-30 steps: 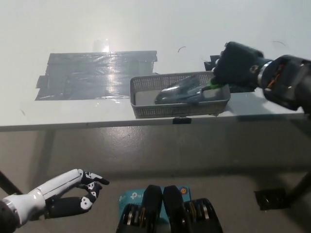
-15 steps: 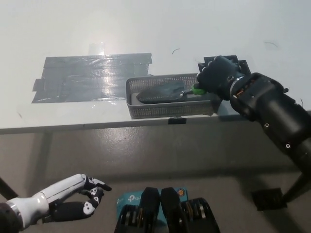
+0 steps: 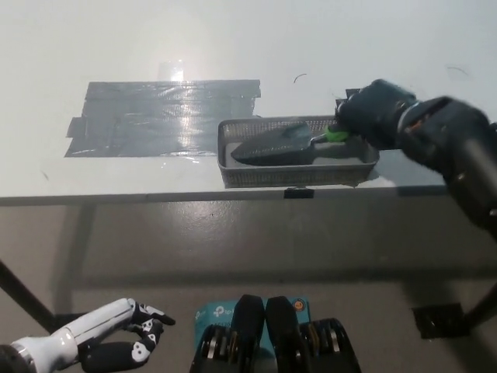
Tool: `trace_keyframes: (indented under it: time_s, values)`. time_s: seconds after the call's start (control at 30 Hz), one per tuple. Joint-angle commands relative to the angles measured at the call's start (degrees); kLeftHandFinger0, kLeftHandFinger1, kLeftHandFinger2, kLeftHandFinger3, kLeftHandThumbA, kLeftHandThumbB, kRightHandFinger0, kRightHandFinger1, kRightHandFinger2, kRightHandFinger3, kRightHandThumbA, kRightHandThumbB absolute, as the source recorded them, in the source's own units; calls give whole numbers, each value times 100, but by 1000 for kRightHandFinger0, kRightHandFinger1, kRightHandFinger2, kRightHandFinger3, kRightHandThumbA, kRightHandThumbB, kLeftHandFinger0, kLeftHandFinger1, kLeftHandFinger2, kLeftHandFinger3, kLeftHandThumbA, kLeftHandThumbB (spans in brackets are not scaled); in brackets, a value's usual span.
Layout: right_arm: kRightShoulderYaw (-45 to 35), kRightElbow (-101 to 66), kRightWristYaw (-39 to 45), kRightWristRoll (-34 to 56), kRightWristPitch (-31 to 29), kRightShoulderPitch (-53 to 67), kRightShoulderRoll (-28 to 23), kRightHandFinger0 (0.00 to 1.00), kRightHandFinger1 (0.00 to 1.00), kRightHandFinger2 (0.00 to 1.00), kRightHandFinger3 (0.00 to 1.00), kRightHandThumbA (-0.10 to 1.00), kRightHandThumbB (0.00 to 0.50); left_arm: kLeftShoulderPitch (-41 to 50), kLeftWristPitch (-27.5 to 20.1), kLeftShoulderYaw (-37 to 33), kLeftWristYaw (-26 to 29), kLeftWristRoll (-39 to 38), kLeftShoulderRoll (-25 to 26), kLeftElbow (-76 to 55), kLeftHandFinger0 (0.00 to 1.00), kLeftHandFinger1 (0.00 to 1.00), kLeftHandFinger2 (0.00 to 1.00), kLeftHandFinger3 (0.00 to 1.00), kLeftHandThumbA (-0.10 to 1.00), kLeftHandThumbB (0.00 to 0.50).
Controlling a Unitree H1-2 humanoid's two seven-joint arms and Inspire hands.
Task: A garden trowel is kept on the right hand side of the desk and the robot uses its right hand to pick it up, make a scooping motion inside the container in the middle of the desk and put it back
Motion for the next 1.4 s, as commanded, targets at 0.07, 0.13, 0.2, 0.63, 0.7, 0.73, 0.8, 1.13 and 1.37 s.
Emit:
trace_keyframes:
  time_s: [0.07, 0.13, 0.2, 0.63, 0.7, 0.73, 0.8, 1.13, 1.37]
  values:
    - [-757, -638, 51, 1345, -536, -956, -412, 0, 180, 455, 130, -100, 149, 26, 68, 50, -50, 76, 12, -70, 842, 821, 827, 964, 1000, 347]
    - [-807, -833, 97, 1399, -580, -1095, -451, 0, 275, 615, 329, -100, 175, 83, 68, 56, -24, 54, 15, -68, 835, 819, 826, 961, 1000, 331]
    - [-926, -848, 102, 1577, -624, -1222, -484, 0, 267, 590, 380, -100, 188, 112, 68, 34, 15, 45, 26, -50, 830, 817, 825, 958, 1000, 348]
    - [-1741, -359, -317, 2086, -146, -1499, -883, 0, 173, 471, 401, -100, 184, 367, 68, 22, 177, -55, 75, -45, 799, 804, 820, 959, 1000, 333]
    - [-1656, -225, -378, 1879, -34, -1432, -946, 0, 93, 287, 346, -100, 171, 402, 68, 23, 195, -44, 77, -61, 793, 803, 821, 963, 1000, 329]
    - [-1567, 190, -694, 1795, -320, -1254, -1055, 0, 97, 291, 326, -100, 190, 433, 68, 61, 180, -3, 29, -80, 794, 803, 822, 963, 1000, 347]
    - [-1427, 639, -991, 1573, -119, -1120, -1053, 0, 205, 462, 312, -100, 117, 479, 68, 70, 185, -32, 51, -90, 799, 807, 831, 970, 1000, 347]
    - [-591, 1675, -2003, 683, 1173, -399, -908, 0, 132, 348, 307, -100, 0, 658, 68, 156, 351, -151, 48, -117, 802, 798, 817, 962, 1000, 344]
    - [-383, 2073, -2427, 716, 1849, 179, -452, 0, 27, 278, 664, -65, 0, 836, 68, 137, 481, -211, 78, -146, 810, 810, 820, 958, 1000, 344]
